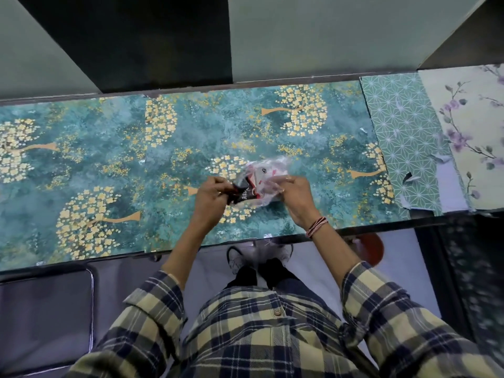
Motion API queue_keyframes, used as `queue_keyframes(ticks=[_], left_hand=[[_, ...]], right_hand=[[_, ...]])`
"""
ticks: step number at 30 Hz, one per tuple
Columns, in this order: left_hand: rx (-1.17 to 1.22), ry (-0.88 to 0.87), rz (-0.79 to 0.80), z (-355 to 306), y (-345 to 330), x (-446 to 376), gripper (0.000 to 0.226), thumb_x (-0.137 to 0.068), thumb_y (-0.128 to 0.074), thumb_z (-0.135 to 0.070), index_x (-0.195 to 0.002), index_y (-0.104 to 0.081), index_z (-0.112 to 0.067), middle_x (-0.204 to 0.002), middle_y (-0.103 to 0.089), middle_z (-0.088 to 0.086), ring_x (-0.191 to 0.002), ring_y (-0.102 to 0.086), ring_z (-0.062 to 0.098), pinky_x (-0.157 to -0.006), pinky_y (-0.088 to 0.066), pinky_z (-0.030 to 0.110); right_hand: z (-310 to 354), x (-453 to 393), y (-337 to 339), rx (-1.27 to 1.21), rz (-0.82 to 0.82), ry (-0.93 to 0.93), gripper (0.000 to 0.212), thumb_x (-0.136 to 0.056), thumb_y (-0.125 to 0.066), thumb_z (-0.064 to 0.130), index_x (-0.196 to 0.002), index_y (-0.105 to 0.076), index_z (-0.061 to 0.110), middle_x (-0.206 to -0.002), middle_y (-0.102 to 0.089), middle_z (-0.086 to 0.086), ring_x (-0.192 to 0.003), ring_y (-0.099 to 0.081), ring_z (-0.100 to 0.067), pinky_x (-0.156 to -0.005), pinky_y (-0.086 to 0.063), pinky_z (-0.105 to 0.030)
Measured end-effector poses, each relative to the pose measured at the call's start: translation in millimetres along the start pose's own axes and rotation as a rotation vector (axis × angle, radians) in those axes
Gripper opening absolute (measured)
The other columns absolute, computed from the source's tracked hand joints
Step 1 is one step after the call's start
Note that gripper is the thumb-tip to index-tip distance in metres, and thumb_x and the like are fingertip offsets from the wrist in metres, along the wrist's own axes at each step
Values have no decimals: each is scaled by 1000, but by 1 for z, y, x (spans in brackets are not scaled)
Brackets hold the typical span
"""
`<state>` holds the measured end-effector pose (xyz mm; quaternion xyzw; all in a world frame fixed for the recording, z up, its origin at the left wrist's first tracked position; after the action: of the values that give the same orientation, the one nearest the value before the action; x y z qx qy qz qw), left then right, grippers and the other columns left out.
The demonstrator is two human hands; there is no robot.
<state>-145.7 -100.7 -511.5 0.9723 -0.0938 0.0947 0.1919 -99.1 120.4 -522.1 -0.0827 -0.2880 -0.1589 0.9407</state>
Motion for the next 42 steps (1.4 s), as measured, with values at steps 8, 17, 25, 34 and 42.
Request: queue_keyframes(ticks=[8, 17, 25, 34, 42], left_hand=[[-385, -383, 369, -56, -133, 37, 37, -74, -51, 12, -93, -81, 2, -102, -57, 21, -93, -58, 36, -79, -49, 36], [47, -114, 599, -73, -207, 78, 51, -75, -83, -5, -124, -72, -7, -139, -58, 13, -130, -59, 22, -109, -50, 40], [-306, -198, 1006, -52, -306, 141, 72, -73, -91, -20, -139, -63, -27, -141, -59, -3, -124, -58, 12, -98, -52, 29], [-208, 86, 682, 17, -383, 150, 24, -71, -87, -16, -81, -73, 1, -76, -73, 14, -69, -68, 27, -62, -53, 40], [10, 436, 661, 82, -478, 146, 32, -78, -83, -14, -56, -61, -19, -62, -63, 7, -55, -50, 15, -50, -36, 24]], right_hand=[[-26, 35, 54, -39, 50, -72, 44, -94, -68, 40, -73, -79, 4, -79, -76, -19, -80, -69, -31, -79, -55, -42], [-78, 69, 177, -327, -178, -196, 4, -85, -67, -10, -88, -66, -12, -81, -62, -21, -82, -62, -39, -78, -56, -46], [-130, 111, 251, -56, 179, -247, 50, -80, -82, 6, -110, -60, -27, -116, -62, -44, -97, -63, -45, -77, -60, -40], [-176, 128, 336, 214, -132, -115, 27, -102, -61, 16, -128, -66, 17, -114, -68, 2, -97, -66, -5, -91, -54, -31], [-230, 125, 388, 682, -532, 139, 49, -105, -49, 23, -153, -43, 14, -147, -50, -13, -132, -48, -30, -107, -47, -40]])
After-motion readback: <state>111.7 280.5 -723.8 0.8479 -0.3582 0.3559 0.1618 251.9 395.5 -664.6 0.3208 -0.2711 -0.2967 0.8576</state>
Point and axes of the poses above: each hand's wrist, its own x-axis away from the middle knuckle, its own y-axis out of the back of the hand, z = x × y, the point moved 9 cm from there along -x, towards the middle knuckle
